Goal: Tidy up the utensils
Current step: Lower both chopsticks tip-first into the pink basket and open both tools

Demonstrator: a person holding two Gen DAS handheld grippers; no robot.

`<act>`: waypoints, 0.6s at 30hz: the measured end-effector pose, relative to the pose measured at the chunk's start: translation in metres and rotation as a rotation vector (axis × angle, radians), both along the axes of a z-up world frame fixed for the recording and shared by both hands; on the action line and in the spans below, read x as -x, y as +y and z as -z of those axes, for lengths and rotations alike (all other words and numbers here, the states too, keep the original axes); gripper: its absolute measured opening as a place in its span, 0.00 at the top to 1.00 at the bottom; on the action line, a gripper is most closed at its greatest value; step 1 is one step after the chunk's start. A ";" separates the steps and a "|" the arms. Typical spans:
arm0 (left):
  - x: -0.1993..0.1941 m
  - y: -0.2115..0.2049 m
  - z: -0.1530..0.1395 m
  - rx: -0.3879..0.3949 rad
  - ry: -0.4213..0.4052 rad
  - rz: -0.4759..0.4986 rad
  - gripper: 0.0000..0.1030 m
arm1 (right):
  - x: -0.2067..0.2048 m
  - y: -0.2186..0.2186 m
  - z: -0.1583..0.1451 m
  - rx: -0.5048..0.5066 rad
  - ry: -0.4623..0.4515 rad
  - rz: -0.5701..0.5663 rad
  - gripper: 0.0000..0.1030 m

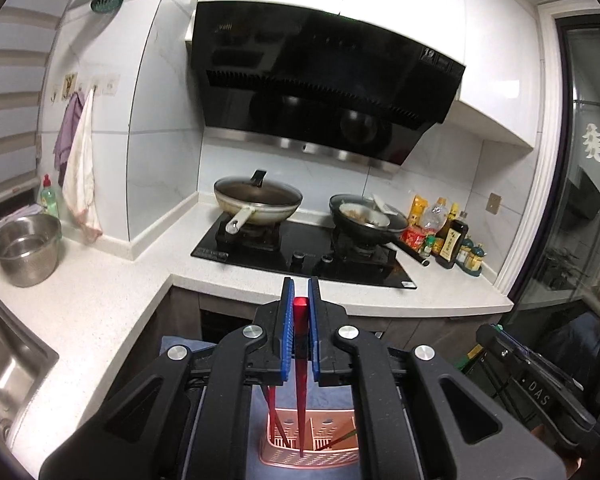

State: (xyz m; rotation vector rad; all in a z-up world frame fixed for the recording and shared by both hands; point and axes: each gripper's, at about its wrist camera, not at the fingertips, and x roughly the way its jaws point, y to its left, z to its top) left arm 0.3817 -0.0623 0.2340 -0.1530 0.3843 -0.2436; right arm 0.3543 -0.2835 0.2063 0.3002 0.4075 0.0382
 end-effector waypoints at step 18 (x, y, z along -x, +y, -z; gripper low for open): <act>-0.033 -0.005 0.061 -0.013 0.139 -0.009 0.93 | -0.027 0.005 0.073 0.018 0.159 -0.007 0.93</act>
